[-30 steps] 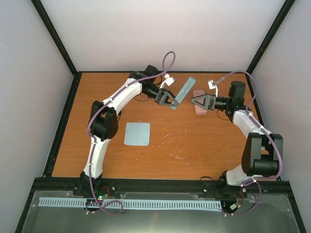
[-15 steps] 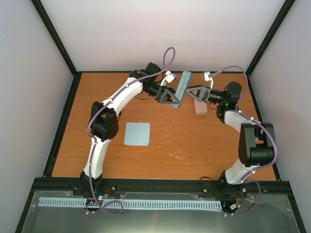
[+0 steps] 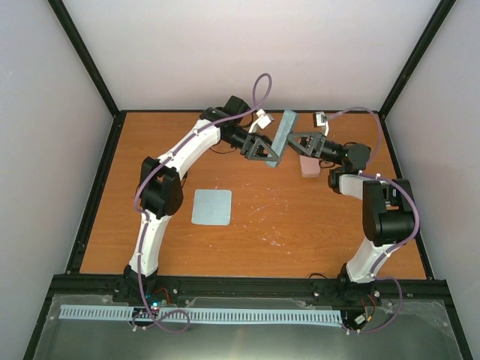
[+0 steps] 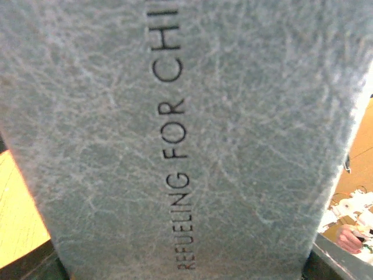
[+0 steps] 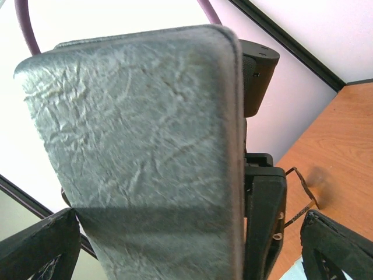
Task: Organize the sunglasses
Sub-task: Open the sunglasses case.
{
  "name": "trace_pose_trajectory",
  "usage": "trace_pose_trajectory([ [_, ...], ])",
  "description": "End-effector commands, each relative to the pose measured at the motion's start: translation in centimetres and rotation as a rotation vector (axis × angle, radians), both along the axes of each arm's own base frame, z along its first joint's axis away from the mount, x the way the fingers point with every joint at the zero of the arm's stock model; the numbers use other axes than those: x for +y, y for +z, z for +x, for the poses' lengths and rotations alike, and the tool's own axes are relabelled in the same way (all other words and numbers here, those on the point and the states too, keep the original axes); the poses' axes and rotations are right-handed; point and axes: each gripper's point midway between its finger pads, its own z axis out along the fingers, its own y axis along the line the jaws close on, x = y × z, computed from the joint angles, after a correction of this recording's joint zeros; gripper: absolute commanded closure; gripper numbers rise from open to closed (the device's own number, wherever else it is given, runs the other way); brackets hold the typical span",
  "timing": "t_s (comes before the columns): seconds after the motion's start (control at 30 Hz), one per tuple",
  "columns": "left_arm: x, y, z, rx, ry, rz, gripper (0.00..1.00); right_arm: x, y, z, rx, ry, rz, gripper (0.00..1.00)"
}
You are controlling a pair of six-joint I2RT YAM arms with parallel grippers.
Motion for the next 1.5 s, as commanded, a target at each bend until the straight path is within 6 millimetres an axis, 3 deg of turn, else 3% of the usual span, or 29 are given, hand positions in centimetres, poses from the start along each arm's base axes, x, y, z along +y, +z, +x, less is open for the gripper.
trace_pose_trajectory([
  [0.0,-0.9,0.8,0.0,-0.063,-0.004,-0.014,0.56,0.7,2.9,-2.6,-0.178,0.038,0.021,0.00],
  [0.3,-1.2,-0.1,0.5,-0.063,0.010,0.013,0.57,1.5,2.5,-3.3,-0.159,0.083,0.004,0.00],
  [0.5,-1.0,0.1,0.6,-0.078,0.021,0.021,0.57,1.1,2.2,-2.3,-0.138,0.042,-0.008,0.00],
  [0.6,-0.5,0.7,1.1,-0.103,0.043,0.026,0.57,-0.7,0.8,-0.1,-0.110,-0.093,-0.095,0.00],
  [0.67,0.1,1.1,1.6,-0.117,0.065,0.029,0.58,-2.3,-0.6,1.9,-0.118,-0.270,-0.290,0.00],
  [0.73,0.8,1.3,2.2,-0.124,0.086,0.033,0.58,-4.1,0.0,3.2,-0.206,-0.481,-0.600,0.00],
  [0.77,1.1,1.5,2.5,-0.127,0.096,0.033,0.58,-4.9,1.6,3.5,-0.247,-0.543,-0.656,0.00],
  [0.9,1.8,1.6,3.2,-0.128,0.118,0.036,0.58,-7.2,3.7,3.5,-0.196,-0.591,-0.515,0.00],
  [1.0,2.0,1.4,3.5,-0.130,0.127,0.044,0.59,-8.4,2.5,4.3,0.025,-0.576,-0.322,0.00],
  [1.13,2.0,1.5,3.5,-0.143,0.133,0.050,0.59,-8.0,3.2,4.8,0.046,-0.504,-0.132,0.00],
  [1.27,2.1,1.4,3.4,-0.150,0.138,0.058,0.60,-6.2,2.3,4.8,0.022,-0.465,-0.261,0.00],
  [1.37,2.1,1.3,3.5,-0.144,0.137,0.058,0.60,-4.4,1.8,3.9,-0.001,-0.382,-0.321,0.06],
  [1.47,2.0,1.1,3.5,-0.129,0.132,0.055,0.60,-3.0,1.7,2.5,-0.047,-0.324,-0.344,0.03],
])
